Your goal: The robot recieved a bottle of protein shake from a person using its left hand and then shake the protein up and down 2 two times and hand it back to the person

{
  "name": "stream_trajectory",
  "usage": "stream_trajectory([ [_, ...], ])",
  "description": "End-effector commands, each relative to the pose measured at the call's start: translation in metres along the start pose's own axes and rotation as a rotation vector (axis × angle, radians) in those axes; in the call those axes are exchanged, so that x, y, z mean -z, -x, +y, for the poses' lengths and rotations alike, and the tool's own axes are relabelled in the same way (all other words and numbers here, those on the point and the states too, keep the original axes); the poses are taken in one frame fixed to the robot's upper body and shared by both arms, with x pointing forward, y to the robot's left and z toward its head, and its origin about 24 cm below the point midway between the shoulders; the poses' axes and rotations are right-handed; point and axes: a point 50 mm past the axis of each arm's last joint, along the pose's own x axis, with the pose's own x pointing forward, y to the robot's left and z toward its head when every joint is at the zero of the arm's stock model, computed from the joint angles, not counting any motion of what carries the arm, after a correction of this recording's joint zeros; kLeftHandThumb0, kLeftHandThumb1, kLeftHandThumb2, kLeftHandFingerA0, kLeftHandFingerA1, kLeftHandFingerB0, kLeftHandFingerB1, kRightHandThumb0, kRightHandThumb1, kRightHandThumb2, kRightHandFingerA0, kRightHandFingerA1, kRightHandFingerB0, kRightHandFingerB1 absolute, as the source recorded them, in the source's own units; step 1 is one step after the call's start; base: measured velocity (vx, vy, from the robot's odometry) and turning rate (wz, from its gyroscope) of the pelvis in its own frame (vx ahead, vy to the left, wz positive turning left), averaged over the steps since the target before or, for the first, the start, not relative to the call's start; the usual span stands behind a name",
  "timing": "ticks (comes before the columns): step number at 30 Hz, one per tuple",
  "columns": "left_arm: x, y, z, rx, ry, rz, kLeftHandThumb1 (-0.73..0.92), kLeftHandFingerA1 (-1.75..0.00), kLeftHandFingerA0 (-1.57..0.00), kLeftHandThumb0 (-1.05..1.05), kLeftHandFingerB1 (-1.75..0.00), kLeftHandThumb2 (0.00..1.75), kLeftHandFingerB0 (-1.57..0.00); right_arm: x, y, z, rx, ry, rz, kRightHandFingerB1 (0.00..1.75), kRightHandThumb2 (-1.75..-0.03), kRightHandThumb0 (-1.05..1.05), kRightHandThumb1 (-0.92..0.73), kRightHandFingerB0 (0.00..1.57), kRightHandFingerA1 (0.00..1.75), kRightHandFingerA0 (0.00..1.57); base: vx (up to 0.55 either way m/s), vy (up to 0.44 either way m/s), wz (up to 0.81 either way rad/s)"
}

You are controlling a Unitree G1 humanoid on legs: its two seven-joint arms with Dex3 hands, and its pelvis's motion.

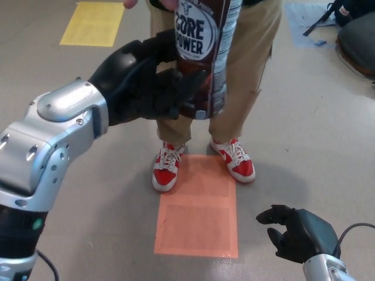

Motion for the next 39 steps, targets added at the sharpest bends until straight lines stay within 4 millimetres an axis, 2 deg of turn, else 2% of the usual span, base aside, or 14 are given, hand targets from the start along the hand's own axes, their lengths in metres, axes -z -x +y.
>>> stream_trajectory([
  [1,-0.018,0.006,-0.037,0.304,0.099,0.22,0.52,-0.13,0.0,-0.88,0.0,0.9,0.0,0.004,-0.002,-0.011,0.043,0.015,-0.024,0.45,-0.65,-0.29,-0.82,0.78,0.55,0.86,0.0,0.0,0.0],
  [5,-0.018,0.006,-0.037,0.304,0.103,0.226,0.52,-0.13,0.0,-0.88,0.0,0.9,0.0,0.004,-0.002,-0.011,0.043,0.015,-0.024,0.45,-0.65,-0.29,-0.82,0.78,0.55,0.86,0.0,0.0,0.0],
  [6,-0.019,0.006,-0.037,0.303,0.101,0.226,0.64,-0.17,0.0,-0.89,0.0,0.59,0.0,0.004,-0.002,-0.011,0.043,0.015,-0.023,0.45,-0.65,-0.29,-0.81,0.78,0.54,0.86,0.0,0.0,0.0],
  [7,-0.021,0.006,-0.038,0.301,0.098,0.226,0.64,-0.17,0.0,-0.89,0.0,0.59,0.0,0.004,-0.003,-0.011,0.042,0.015,-0.022,0.45,-0.65,-0.29,-0.81,0.78,0.54,0.86,0.0,0.0,0.0],
  [8,-0.028,0.0,-0.038,0.263,0.112,0.216,0.47,-0.13,0.0,-0.82,0.0,0.87,0.0,0.004,-0.002,-0.01,0.04,0.003,-0.017,0.45,-0.64,-0.26,-0.81,0.79,0.61,0.87,0.0,0.0,0.0],
  [13,-0.042,-0.015,-0.035,0.191,0.142,0.218,0.46,-0.12,0.0,-0.81,0.0,0.86,0.0,0.003,-0.002,-0.009,0.036,-0.009,-0.017,0.45,-0.64,-0.27,-0.83,0.78,0.64,0.87,0.0,0.0,0.0],
  [29,-0.042,-0.026,-0.039,0.149,0.164,0.245,0.44,-0.14,0.0,-0.79,0.0,0.85,0.0,0.001,-0.003,-0.01,0.029,-0.011,-0.028,0.45,-0.65,-0.27,-0.82,0.78,0.61,0.88,0.0,0.0,0.0],
  [30,-0.042,-0.027,-0.039,0.136,0.154,0.248,0.52,-0.26,-0.01,-0.88,-0.06,0.62,0.0,0.001,-0.003,-0.01,0.028,-0.012,-0.026,0.45,-0.64,-0.26,-0.83,0.78,0.63,0.87,0.0,0.0,0.0],
  [33,-0.041,-0.03,-0.038,0.088,0.135,0.254,0.44,-0.33,-0.04,-0.76,-0.03,0.85,0.0,0.0,-0.004,-0.01,0.028,-0.013,-0.025,0.44,-0.65,-0.26,-0.83,0.77,0.66,0.88,0.0,0.0,0.0],
  [34,-0.04,-0.031,-0.038,0.063,0.129,0.239,0.44,-0.4,-0.12,-0.79,-0.04,0.7,0.0,0.0,-0.004,-0.01,0.025,-0.013,-0.027,0.45,-0.65,-0.26,-0.83,0.77,0.67,0.88,0.0,0.0,0.0],
  [35,-0.035,-0.032,-0.04,-0.024,0.084,0.18,0.61,-0.44,-0.57,-0.54,-0.19,0.6,-0.04,0.0,-0.005,-0.01,0.023,-0.016,-0.023,0.45,-0.66,-0.28,-0.82,0.77,0.66,0.88,0.0,0.0,0.0],
  [37,-0.03,-0.032,-0.043,-0.09,0.084,0.125,0.67,-0.46,-0.72,-0.42,-0.21,0.62,-0.12,0.001,-0.003,-0.009,0.015,-0.014,-0.02,0.44,-0.66,-0.29,-0.84,0.77,0.68,0.88,0.0,0.0,0.0],
  [38,-0.029,-0.032,-0.044,-0.122,0.081,0.09,0.78,-0.49,-0.94,-0.31,-0.3,0.64,-0.26,0.001,-0.003,-0.008,0.019,-0.002,-0.024,0.45,-0.64,-0.29,-0.83,0.78,0.63,0.86,0.0,0.0,0.0],
  [39,-0.026,-0.033,-0.044,-0.156,0.075,0.049,0.84,-0.54,-1.11,-0.17,-0.41,0.66,-0.67,0.001,-0.003,-0.009,0.02,0.002,-0.025,0.44,-0.65,-0.28,-0.83,0.78,0.59,0.88,0.0,0.0,0.0],
])
